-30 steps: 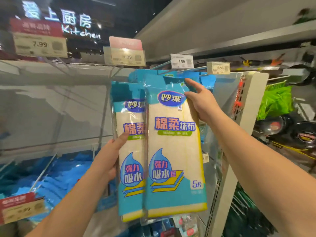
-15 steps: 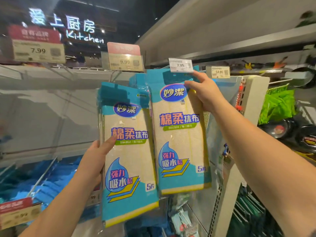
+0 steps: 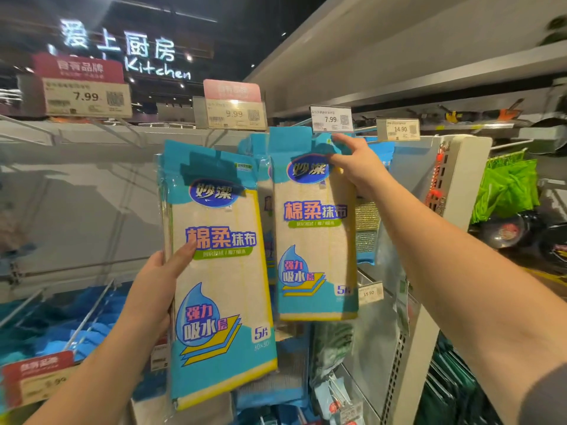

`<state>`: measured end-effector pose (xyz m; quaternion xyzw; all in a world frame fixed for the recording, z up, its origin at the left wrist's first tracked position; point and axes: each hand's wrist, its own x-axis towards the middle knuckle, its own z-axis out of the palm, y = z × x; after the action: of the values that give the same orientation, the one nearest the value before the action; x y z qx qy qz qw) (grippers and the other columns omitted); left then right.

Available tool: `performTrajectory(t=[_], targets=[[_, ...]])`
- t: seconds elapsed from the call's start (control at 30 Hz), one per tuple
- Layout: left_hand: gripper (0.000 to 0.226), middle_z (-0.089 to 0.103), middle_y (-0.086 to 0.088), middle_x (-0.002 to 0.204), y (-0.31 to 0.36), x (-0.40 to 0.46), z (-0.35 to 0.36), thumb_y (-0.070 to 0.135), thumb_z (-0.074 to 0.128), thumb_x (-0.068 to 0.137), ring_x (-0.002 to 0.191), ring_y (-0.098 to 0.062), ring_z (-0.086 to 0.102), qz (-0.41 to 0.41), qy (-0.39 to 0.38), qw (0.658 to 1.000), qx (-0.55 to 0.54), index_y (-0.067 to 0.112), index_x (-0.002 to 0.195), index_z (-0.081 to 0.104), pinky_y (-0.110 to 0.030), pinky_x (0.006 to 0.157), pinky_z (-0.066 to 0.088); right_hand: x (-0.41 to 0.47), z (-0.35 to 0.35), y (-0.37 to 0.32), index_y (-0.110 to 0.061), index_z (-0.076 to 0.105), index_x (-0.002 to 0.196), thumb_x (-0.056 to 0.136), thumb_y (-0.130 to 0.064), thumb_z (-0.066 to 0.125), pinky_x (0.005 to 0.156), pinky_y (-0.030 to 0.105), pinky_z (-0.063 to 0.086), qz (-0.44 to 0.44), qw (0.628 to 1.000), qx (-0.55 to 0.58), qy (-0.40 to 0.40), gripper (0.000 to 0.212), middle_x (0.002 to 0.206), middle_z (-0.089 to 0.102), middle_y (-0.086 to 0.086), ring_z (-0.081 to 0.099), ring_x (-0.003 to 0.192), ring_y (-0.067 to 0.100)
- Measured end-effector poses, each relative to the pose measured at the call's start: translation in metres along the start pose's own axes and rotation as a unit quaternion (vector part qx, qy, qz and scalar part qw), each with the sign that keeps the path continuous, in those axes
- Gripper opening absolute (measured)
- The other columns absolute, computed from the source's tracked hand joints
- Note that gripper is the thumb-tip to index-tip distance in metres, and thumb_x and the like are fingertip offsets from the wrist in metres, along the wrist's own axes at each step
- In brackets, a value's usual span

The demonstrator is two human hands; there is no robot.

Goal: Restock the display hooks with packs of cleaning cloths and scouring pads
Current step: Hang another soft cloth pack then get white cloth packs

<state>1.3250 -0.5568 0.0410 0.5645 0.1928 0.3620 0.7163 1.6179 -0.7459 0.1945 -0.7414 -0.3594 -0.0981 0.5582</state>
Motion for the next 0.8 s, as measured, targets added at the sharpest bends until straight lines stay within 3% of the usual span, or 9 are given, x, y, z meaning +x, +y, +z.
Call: performTrajectory(t=[0.1,0.2,0.33,0.43,0.5,0.57,0.63,0.7,0.8], targets=[[0.044,0.078,-0.01,0.1,0.0,0.0,-0.006,0.043,0.071,0.089,0.084,-0.033,0.077,-0.003,0.002,1.0,0.008,0.014,0.121,0.061,-0.047,0.073,0.063,-0.003,0.01,0.005,-0.034,0.043,0.146,0.095,-0.031,0.064,0.104,0.033,0.045,-0.013,0.999,-0.042,0.028,0.056,0.144,0.033,0.004,0.044,0.12,0.016],[0.043,0.078,-0.01,0.101,-0.002,0.001,-0.012,0.044,0.071,0.088,0.087,-0.034,0.076,-0.006,0.007,1.0,0.013,0.016,0.12,0.062,-0.053,0.084,0.059,-0.019,0.022,0.019,-0.032,0.036,0.151,0.092,-0.036,0.068,0.1,0.019,0.032,-0.024,0.997,-0.02,0.071,0.067,0.141,0.029,0.005,0.041,0.118,0.012],[0.041,0.078,-0.01,0.101,-0.003,0.002,-0.013,0.044,0.07,0.089,0.088,-0.035,0.076,-0.018,0.006,1.0,0.018,0.016,0.118,0.063,-0.055,0.083,0.06,-0.042,0.046,0.048,-0.032,0.023,0.155,0.087,-0.042,0.073,0.109,0.03,0.035,-0.015,0.998,-0.015,0.065,0.085,0.145,0.023,0.004,0.044,0.126,0.018],[0.036,0.079,-0.009,0.097,-0.004,0.004,-0.012,0.042,0.068,0.091,0.081,-0.03,0.077,-0.018,0.011,1.0,0.021,0.016,0.115,0.062,-0.041,0.065,0.064,-0.042,0.062,0.057,-0.033,0.016,0.157,0.085,-0.041,0.075,0.1,0.025,0.033,0.001,0.997,-0.042,0.06,0.092,0.145,0.026,0.008,0.044,0.123,0.016],[0.031,0.079,-0.008,0.095,-0.005,0.004,-0.01,0.04,0.068,0.092,0.079,-0.029,0.077,-0.02,0.014,1.0,0.016,0.017,0.112,0.063,-0.039,0.061,0.063,-0.034,0.072,0.061,-0.032,0.012,0.158,0.086,-0.036,0.075,0.099,0.025,0.034,0.006,0.996,-0.054,0.068,0.095,0.138,0.028,0.007,0.046,0.114,0.017],[0.03,0.079,-0.009,0.095,-0.007,0.004,-0.01,0.039,0.068,0.092,0.08,-0.03,0.077,-0.019,0.014,1.0,0.013,0.017,0.111,0.063,-0.043,0.067,0.063,-0.023,0.081,0.064,-0.023,0.016,0.158,0.088,-0.031,0.072,0.103,0.031,0.04,0.03,0.993,-0.09,0.067,0.089,0.132,0.029,0.008,0.049,0.113,0.024],[0.037,0.078,-0.011,0.102,-0.009,0.006,-0.012,0.041,0.07,0.09,0.087,-0.035,0.076,-0.026,0.012,1.0,0.005,0.015,0.116,0.063,-0.053,0.081,0.061,-0.011,0.09,0.066,-0.01,0.032,0.148,0.088,-0.025,0.072,0.101,0.039,0.045,0.073,0.99,-0.103,0.065,0.074,0.134,0.033,0.011,0.049,0.117,0.03],[0.045,0.077,-0.013,0.108,-0.01,0.008,-0.014,0.043,0.072,0.088,0.094,-0.039,0.075,-0.032,0.009,0.999,-0.001,0.014,0.122,0.062,-0.062,0.09,0.056,-0.002,0.098,0.069,-0.016,0.036,0.138,0.083,-0.026,0.078,0.093,0.037,0.047,0.095,0.99,-0.064,0.077,0.07,0.134,0.036,0.01,0.047,0.118,0.027],[0.047,0.077,-0.014,0.107,-0.009,0.009,-0.014,0.042,0.071,0.089,0.095,-0.039,0.075,-0.035,0.003,0.999,0.004,0.013,0.125,0.061,-0.061,0.091,0.056,0.012,0.109,0.072,-0.029,0.022,0.151,0.083,-0.039,0.077,0.099,0.04,0.041,0.057,0.989,-0.111,0.073,0.088,0.135,0.031,0.012,0.037,0.124,0.029]])
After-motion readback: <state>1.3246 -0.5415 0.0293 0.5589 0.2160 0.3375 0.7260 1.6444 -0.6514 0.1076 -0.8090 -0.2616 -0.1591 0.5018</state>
